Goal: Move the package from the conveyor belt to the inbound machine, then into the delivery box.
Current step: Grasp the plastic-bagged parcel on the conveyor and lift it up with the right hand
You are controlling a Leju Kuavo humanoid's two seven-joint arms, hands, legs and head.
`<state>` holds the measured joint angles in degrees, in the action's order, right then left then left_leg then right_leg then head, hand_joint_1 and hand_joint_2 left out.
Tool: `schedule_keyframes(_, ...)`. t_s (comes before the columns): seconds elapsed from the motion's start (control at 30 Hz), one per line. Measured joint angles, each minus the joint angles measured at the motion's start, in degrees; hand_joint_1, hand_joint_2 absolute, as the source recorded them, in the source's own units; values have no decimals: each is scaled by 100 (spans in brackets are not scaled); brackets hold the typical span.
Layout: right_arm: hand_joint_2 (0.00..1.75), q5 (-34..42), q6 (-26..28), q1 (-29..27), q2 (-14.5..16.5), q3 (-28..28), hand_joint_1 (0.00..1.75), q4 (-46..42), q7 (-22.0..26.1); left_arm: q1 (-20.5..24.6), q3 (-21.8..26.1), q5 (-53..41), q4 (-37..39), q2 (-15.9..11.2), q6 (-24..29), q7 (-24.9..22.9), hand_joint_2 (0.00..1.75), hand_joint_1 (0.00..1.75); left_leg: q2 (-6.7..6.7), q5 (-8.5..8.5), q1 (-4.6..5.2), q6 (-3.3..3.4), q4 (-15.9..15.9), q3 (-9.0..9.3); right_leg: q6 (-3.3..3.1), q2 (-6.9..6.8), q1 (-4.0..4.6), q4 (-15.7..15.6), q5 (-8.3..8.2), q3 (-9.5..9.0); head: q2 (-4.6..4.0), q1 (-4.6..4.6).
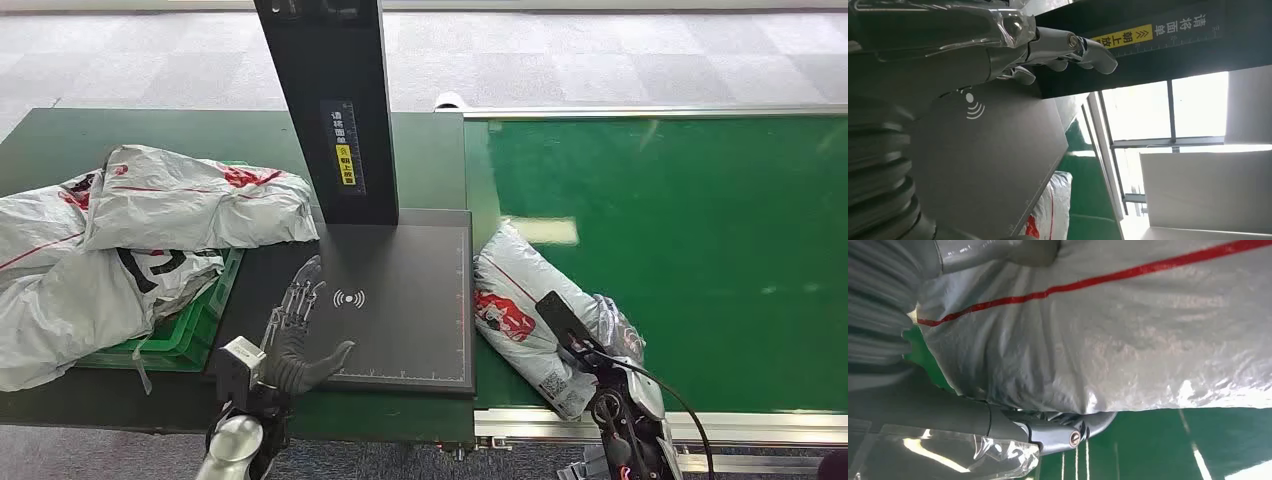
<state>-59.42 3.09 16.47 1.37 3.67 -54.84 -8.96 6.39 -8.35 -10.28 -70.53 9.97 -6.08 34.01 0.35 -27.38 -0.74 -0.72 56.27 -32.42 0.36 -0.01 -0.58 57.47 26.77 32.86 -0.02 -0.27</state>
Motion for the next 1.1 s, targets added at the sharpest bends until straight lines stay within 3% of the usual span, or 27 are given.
schedule_keyframes(0.63,175,815,176,-244,192,28,175,-573,968,-338,138,109,-325,-16,-85,-93,175,0,-6,-1,0,0,0,-9,0,-1,0,0,1,9,1,-1)
schedule_keyframes(0.8,175,1151,1274,-468,275,155,175,-1224,1550,-341,174,119,-327,-26,223,90,175,0,-8,0,0,0,0,-14,0,-7,0,0,1,14,0,-2)
schedule_keyframes(0.93,175,1465,1728,-627,318,317,175,-1790,1871,-337,207,119,-328,-25,427,168,175,0,-2,-1,0,0,0,-13,0,-2,0,0,1,18,1,-1)
schedule_keyframes(1.1,175,2838,2829,-938,487,617,175,-2598,3161,-299,194,111,-322,-17,629,243,175,0,-4,-1,0,-1,0,-18,0,-5,0,0,1,23,2,-1)
